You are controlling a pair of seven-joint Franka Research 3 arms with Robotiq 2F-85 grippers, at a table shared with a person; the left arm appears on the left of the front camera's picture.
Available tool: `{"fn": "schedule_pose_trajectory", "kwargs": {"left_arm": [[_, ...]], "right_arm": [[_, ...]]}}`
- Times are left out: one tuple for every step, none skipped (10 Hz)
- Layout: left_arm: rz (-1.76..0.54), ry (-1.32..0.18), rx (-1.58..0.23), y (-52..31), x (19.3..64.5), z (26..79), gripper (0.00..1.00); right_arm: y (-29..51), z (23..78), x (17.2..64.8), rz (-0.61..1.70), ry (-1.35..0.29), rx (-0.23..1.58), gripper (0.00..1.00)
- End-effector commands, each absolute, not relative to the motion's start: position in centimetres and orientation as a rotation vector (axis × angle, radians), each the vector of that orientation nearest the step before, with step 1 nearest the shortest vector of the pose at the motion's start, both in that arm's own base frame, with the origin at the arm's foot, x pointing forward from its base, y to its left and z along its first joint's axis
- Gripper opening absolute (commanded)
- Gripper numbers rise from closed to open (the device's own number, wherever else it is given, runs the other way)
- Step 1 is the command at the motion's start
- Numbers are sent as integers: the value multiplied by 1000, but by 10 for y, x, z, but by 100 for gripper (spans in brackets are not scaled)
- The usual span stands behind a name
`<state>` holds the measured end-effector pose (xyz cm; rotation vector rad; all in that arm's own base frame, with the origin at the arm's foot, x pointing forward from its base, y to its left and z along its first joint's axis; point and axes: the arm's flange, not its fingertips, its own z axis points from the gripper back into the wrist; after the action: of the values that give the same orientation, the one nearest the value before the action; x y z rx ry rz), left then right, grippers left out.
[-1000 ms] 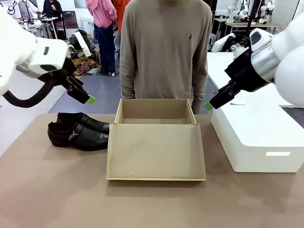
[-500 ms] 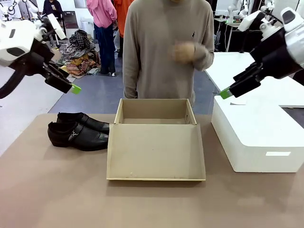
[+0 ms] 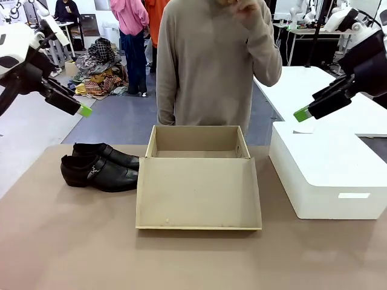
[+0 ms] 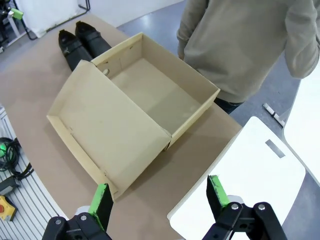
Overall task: Pack the shoes into the box.
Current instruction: Place one shoe of the Shoes into the Shoes Box.
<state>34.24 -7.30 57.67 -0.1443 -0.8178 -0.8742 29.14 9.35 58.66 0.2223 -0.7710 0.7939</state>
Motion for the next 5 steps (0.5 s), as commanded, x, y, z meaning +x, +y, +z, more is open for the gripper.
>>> {"fn": "schedule_pose_trajectory", "kwargs": {"left_arm": [[-836,-810,-149,-75,318,541,100],[-830,-809,-160,-73,318,540,100],[-802,-801,-153,-73,319,540,100],[-855,-804,-149,-74,345,573,100],[-855,-804,-149,-74,345,573,100]], "right_arm": [[85,541,262,802,-770,242,100],[85,541,263,801,-769,242,100],[85,542,262,800,-772,242,100],[84,542,260,791,-771,250,100],[93,586,291,792,-764,221,100]]}}
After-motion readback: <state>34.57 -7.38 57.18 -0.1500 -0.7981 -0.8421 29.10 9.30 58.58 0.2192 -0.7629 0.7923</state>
